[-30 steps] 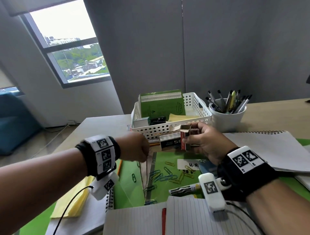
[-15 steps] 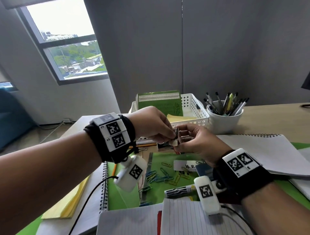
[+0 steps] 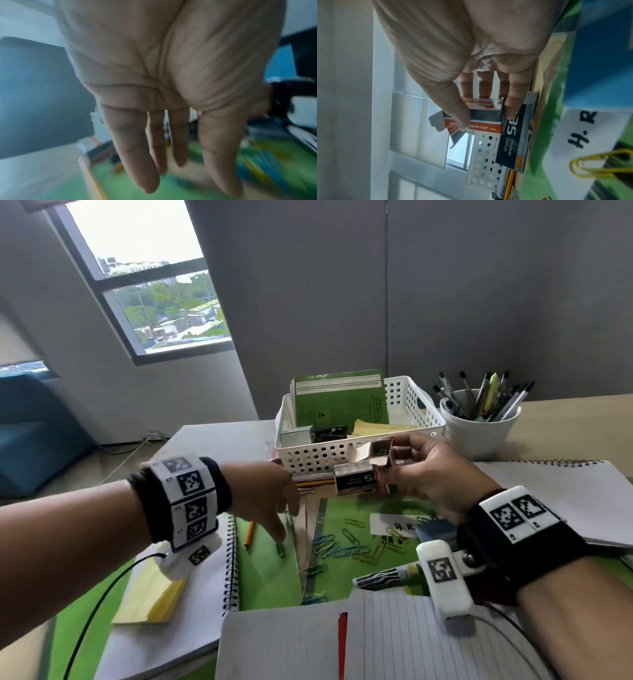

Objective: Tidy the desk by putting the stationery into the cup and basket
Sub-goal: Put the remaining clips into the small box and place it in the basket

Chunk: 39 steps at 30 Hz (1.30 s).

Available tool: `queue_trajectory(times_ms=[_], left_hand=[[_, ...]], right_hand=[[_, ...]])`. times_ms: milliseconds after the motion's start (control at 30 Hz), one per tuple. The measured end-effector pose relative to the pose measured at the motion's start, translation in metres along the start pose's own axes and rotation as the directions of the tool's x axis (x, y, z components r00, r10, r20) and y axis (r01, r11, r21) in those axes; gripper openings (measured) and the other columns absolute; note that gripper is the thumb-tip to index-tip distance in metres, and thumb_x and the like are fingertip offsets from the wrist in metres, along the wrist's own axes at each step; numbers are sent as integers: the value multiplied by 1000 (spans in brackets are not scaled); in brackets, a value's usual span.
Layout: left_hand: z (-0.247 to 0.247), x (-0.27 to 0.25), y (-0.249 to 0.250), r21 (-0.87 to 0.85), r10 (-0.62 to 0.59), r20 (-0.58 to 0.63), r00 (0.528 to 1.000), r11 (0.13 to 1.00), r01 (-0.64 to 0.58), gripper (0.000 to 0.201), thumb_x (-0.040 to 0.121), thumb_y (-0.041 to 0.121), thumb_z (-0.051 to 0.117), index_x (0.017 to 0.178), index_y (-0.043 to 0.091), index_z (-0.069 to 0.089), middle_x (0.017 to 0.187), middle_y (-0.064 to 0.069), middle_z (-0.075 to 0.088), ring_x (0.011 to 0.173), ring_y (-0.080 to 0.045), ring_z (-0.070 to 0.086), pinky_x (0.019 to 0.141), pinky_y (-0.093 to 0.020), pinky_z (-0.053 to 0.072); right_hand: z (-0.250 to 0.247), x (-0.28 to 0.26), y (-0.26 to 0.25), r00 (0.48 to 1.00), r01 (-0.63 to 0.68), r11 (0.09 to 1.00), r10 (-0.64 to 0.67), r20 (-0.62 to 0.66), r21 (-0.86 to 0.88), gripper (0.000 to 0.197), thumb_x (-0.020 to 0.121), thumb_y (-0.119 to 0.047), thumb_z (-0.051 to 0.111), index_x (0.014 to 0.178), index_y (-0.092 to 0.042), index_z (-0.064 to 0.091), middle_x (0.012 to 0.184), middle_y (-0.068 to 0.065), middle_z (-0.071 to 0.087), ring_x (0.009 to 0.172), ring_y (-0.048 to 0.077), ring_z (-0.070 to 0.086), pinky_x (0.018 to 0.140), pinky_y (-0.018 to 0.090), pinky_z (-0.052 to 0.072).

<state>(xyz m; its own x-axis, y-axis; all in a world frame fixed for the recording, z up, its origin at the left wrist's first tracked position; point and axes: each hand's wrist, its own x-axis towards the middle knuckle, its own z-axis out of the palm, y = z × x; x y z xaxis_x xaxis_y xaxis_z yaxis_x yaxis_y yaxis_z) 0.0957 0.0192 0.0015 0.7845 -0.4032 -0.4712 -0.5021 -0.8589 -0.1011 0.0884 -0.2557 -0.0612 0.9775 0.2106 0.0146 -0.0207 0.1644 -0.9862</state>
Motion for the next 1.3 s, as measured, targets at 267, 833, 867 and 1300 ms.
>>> queue_trajectory(times_ms=[267, 833, 867, 1300], left_hand=[[34, -7, -8, 11, 22, -81, 996, 1000, -21, 44, 85, 51, 75, 128, 44, 68, 115, 16, 67, 99, -9, 66, 88, -33, 57], [43, -11, 4, 93, 15, -167, 986, 996, 1, 17, 101, 31, 52, 98, 26, 67, 92, 11, 65, 81, -12, 62, 70, -28, 56], [42, -13, 8, 65, 28, -172, 985, 998, -17, 14, 100, 30, 53, 96, 27, 66, 88, 13, 64, 77, -9, 61, 68, -24, 54], [46, -29, 51, -1, 155, -166, 974, 988, -158, 33, 90, 60, 64, 110, 34, 69, 100, 16, 67, 89, -7, 61, 62, -20, 42]], right_hand=[[3, -1, -3, 1000, -12, 1000, 12, 11, 20, 50, 61, 0, 77, 110, -10, 67, 96, 6, 77, 91, 28, 76, 72, 42, 65], [5, -4, -5, 999, -30, 999, 31, -36, 33, 47, 63, 0, 77, 108, -9, 67, 100, 11, 76, 93, 34, 74, 73, 48, 64], [5, -4, -4, 999, -27, 999, 28, -40, 28, 47, 63, 0, 77, 108, -9, 67, 102, 12, 76, 93, 34, 74, 73, 47, 64], [5, -2, -5, 998, -29, 1000, 28, -47, -12, 36, 75, 5, 74, 106, -9, 65, 94, 7, 74, 81, 24, 75, 67, 39, 64]])
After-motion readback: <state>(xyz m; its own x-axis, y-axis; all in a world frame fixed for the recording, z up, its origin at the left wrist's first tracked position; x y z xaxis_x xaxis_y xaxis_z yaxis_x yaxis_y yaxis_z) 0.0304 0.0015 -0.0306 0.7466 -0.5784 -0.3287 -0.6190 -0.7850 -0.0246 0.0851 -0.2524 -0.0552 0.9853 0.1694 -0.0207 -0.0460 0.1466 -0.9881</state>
